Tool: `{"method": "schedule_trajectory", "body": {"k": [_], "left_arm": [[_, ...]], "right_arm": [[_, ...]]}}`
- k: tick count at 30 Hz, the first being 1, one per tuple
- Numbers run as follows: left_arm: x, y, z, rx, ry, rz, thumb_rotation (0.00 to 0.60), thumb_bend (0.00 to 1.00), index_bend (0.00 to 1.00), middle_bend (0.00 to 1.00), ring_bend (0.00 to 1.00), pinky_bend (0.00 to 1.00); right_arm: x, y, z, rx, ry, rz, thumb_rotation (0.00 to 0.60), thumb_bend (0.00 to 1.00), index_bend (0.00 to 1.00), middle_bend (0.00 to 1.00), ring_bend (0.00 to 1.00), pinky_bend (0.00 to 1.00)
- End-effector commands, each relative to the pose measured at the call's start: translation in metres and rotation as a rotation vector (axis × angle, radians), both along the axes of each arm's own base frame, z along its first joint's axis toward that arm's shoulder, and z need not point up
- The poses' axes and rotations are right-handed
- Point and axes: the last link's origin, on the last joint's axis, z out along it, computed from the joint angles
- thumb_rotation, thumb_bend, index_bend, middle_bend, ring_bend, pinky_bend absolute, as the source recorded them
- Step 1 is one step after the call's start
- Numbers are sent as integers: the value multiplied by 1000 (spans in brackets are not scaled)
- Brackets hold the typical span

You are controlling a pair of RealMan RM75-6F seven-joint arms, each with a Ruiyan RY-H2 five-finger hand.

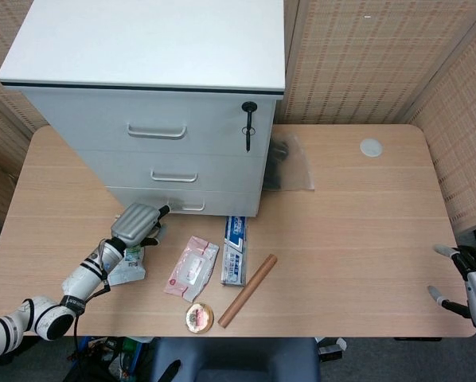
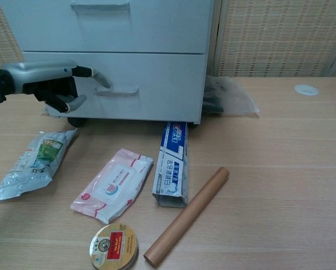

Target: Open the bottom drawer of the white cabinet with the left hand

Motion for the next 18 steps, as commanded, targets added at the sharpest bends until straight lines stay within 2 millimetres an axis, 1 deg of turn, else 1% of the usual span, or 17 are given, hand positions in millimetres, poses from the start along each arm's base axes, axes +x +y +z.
{"method": "schedule_trajectory", "body": {"k": [1,11,18], "left_arm": [[0,3,-1,-1,6,6,600,618,166,964,935,1000],[2,8,-5,-9,14,24,600,618,171,964,934,1000],[3,5,-8,-23,30,19,600,618,205,964,934,1000]], "right_arm": [[-1,1,0,-3,-2,-2,600,148,268,335,208,184],[-3,3,-1,-7,-7,-9,600,148,268,335,208,184],[-5,4,-1,-10,-9,-16,600,149,269,335,208,184]]}}
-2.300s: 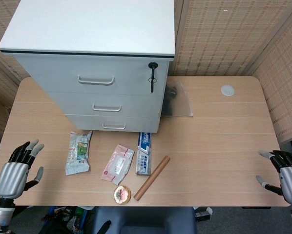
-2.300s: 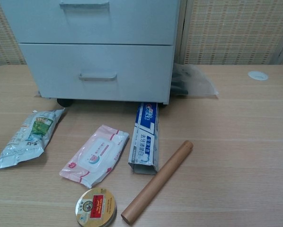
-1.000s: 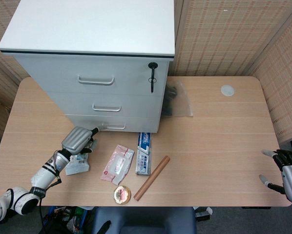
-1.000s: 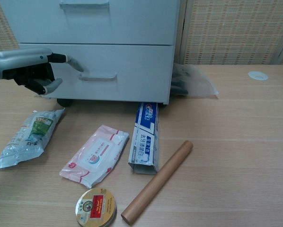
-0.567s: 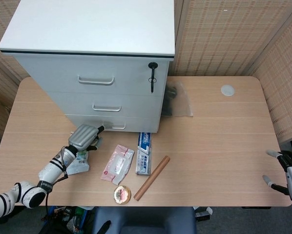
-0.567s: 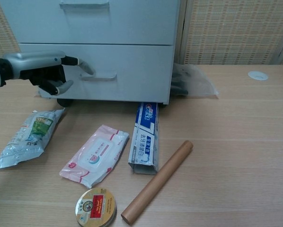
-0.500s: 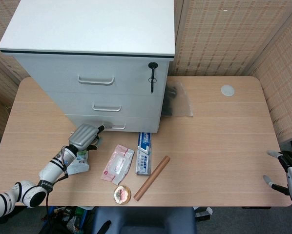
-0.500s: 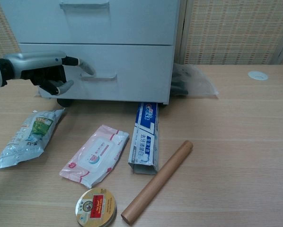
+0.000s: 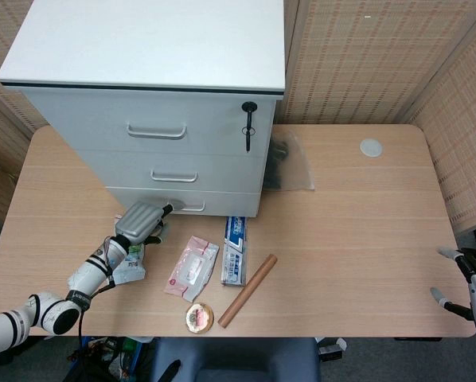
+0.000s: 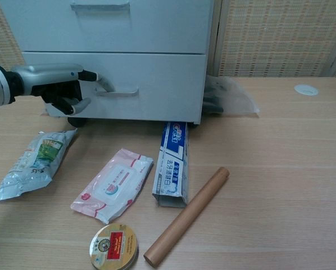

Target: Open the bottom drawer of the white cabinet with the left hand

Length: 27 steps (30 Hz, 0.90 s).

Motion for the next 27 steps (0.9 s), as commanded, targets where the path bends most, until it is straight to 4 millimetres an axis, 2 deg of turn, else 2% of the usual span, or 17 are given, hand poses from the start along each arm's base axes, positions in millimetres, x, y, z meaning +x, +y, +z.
{"method": "schedule_trajectory", "body": {"k": [1,10,27], "left_arm": [[0,-2,0,-3,5,-2,600,618,208,964,934,1000],[-3,-18,4,1,-6,-18,600,618,218,963,930,1000],[-11,-60,12,-19,47,-52,600,618,208,959,926,1000]], "right_arm": [[0,0,0,-1,0,0,600,148,269,335,208,184],[-1,0,0,1,-1,2,600,148,269,335,208,184],[0,2,0,0,-3,6,600,148,269,335,208,184]]}}
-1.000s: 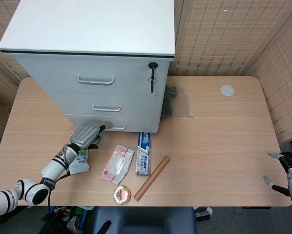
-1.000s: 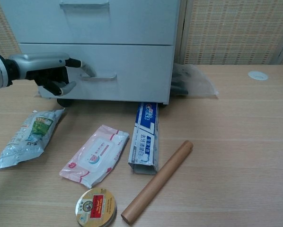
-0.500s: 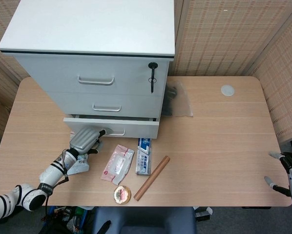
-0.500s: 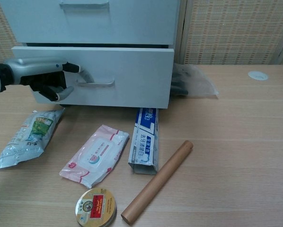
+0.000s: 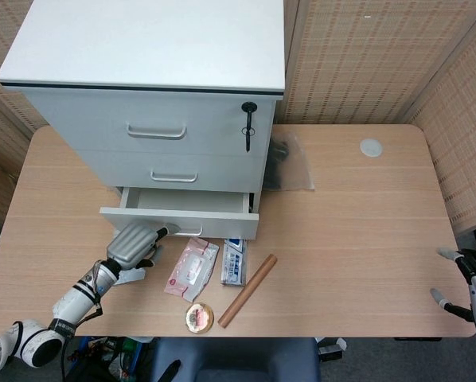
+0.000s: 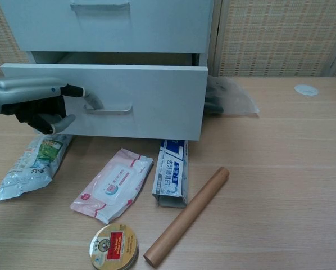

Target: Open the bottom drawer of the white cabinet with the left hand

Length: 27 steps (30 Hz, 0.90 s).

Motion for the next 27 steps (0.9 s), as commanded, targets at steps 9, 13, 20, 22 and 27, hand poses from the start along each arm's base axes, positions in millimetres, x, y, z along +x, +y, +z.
{"method": "schedule_trajectory", "body": {"k": [9,13,20,22,27], "left_arm": [[-1,-24,5,-25,5,-6,600,618,208,958,924,1000],[-3,-33,8,-31,5,-10,600,618,210,958,923,1000],[-7,-48,12,-52,7,-9,600,618,212,958,923,1000],[-9,-53,12,-63,8,-8,600,618,211,957,923,1000],[-11,-62,14,-75,13,-11,600,618,211,956,922,1000]], "right_arm": [[0,1,0,0,-2,1,600,141,269,335,208,184],[0,1,0,0,-2,1,600,138,268,335,208,184],[1,1,0,1,-2,3,600,130,268,335,208,184],[1,1,0,1,-2,3,600,129,268,335,208,184],[2,1,0,0,-2,5,600,121,268,335,208,184]]}}
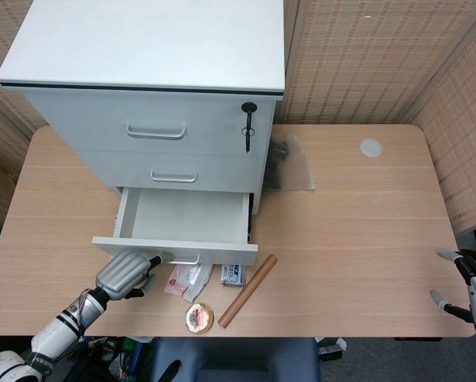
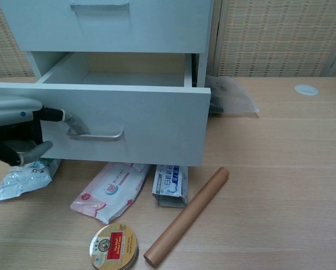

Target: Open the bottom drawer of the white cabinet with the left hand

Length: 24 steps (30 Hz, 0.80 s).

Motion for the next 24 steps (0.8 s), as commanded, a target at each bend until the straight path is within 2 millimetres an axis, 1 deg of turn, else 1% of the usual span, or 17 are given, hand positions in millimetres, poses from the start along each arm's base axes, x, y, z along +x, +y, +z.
{"method": "schedule_trajectory", "body": {"k": [1,15,17,19,24], "left_arm": [[-1,-5,1,-4,0,-3,600,618,211,956,921,1000],[-1,-26,11,-18,-7,-9,600,618,212,943,909,1000],[3,-28,16,3,-44,-24,600,617,214,917,880,990],[4,-30,23,29,-77,-43,600,615,218,867,829,963],[-2,-37,39,68,-92,-45,600,614,246,772,713,899]], "right_arm": [[0,0,0,0,-1,0,600,121,268,335,208,184],[-1,2,0,-2,-2,3,600,118,269,335,208,184],[0,2,1,-4,-3,6,600,118,268,335,208,184],[0,2,2,-6,-3,8,600,118,268,335,208,184],[1,2,2,-8,-2,12,600,118,268,335,208,184]]}}
